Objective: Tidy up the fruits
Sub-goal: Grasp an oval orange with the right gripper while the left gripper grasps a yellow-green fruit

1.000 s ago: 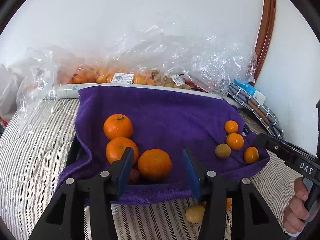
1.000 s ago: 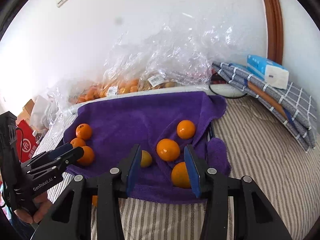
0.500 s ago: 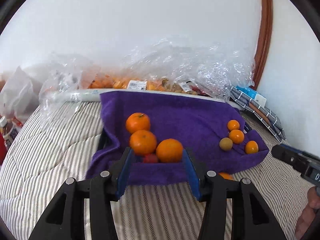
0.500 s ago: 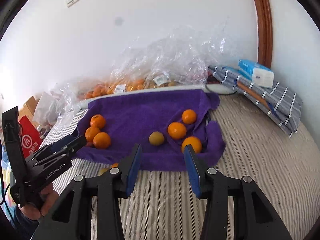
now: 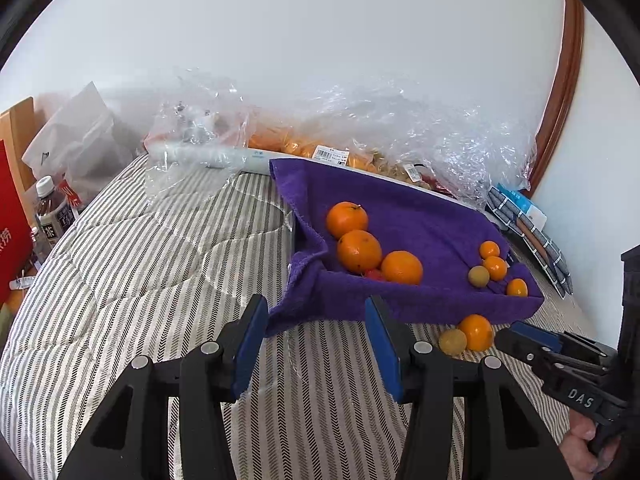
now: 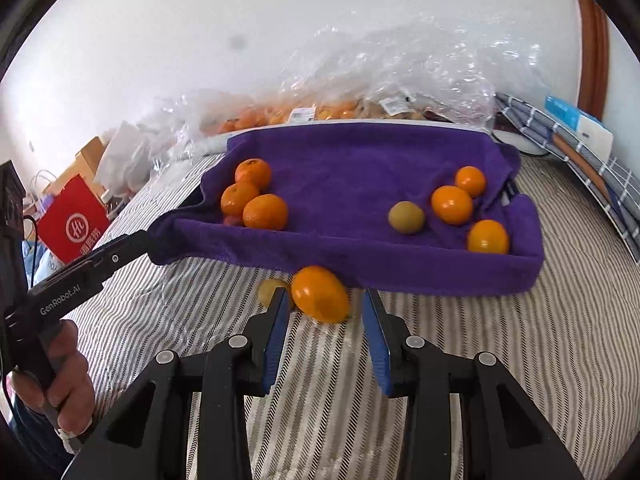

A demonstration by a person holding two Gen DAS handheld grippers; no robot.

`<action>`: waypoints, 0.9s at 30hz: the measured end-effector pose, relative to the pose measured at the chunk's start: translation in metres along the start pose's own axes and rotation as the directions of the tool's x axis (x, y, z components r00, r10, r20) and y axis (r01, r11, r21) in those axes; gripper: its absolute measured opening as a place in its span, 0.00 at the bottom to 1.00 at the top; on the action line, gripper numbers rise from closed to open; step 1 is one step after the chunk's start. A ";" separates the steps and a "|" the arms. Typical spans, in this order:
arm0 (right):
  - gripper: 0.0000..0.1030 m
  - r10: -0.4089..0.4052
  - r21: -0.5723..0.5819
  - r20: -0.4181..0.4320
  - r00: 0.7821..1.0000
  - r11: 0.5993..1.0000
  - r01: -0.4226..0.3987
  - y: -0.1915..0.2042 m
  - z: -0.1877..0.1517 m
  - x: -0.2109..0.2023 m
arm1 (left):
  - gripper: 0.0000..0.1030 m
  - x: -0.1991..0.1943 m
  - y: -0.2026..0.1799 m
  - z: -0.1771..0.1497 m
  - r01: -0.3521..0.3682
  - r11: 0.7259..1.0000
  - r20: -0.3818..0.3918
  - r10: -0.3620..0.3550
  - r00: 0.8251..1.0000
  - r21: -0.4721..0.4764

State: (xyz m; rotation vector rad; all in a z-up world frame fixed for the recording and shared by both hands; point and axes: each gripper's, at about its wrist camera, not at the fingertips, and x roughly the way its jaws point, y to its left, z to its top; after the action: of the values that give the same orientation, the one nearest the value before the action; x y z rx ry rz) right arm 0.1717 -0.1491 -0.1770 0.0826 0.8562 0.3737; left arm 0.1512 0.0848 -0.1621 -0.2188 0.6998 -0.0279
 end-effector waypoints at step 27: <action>0.31 -0.138 -0.008 -0.020 0.990 0.990 0.138 -0.032 -0.019 -0.005 | 0.47 0.018 -0.031 -0.013 0.074 0.985 -0.125 -0.055 0.991 0.155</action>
State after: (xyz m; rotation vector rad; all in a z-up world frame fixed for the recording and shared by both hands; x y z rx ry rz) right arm 0.1638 -0.1824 -0.1932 0.0131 0.8759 0.2480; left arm 0.1585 0.0499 -0.1766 -0.0864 0.8066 -0.1599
